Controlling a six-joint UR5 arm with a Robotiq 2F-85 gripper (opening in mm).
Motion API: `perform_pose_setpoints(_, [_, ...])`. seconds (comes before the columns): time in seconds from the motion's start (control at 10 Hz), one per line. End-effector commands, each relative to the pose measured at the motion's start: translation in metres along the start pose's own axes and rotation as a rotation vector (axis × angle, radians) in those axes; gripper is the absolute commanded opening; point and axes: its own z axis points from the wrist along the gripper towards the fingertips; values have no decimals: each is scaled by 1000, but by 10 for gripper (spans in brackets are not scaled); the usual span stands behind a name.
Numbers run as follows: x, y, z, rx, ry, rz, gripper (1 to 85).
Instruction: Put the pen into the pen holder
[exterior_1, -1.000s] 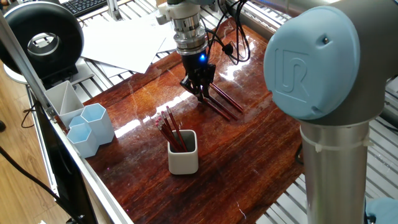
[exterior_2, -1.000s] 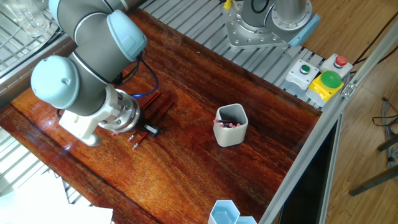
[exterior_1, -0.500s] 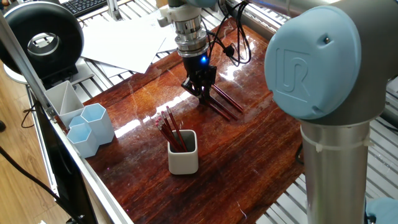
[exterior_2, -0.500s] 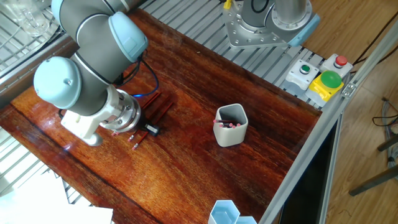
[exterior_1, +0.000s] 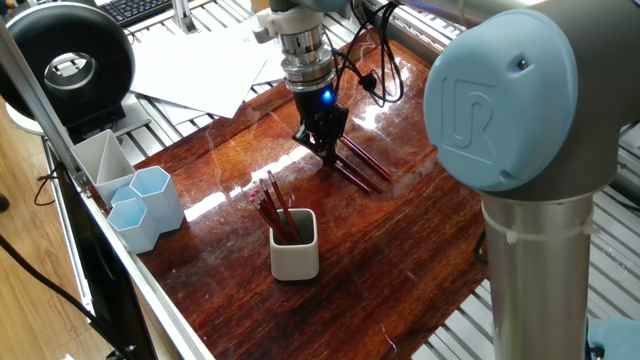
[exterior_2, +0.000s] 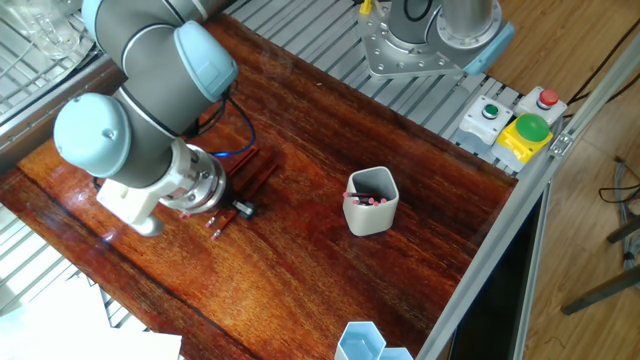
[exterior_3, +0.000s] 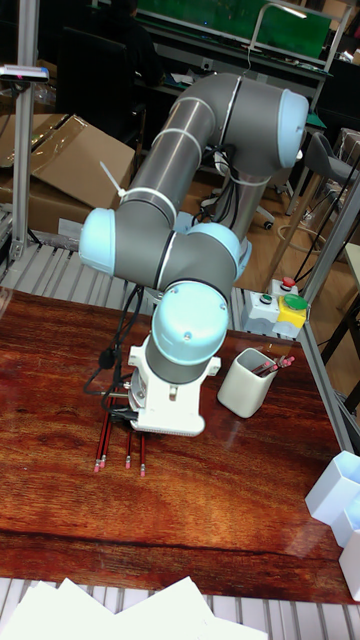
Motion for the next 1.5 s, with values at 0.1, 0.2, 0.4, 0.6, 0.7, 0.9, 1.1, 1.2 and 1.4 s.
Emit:
perform_pose_setpoints(0.1, [-3, 12, -16, 48, -33, 59, 10])
perform_pose_setpoints(0.2, [2, 16, -35, 57, -18, 58, 10])
perform_pose_setpoints(0.4, [22, 20, -97, 37, 52, 16, 10])
perform_pose_setpoints(0.6, [35, 21, -151, 25, 80, -9, 10])
perform_pose_setpoints(0.7, [34, 25, -155, -3, 50, -18, 10])
perform_pose_setpoints(0.9, [6, 24, -132, -29, 3, -36, 10])
perform_pose_setpoints(1.1, [-36, 31, -125, -62, -133, -65, 10])
perform_pose_setpoints(1.2, [-61, 27, -129, -42, -228, -76, 10])
perform_pose_setpoints(1.4, [-78, 28, -134, -42, -299, -97, 10])
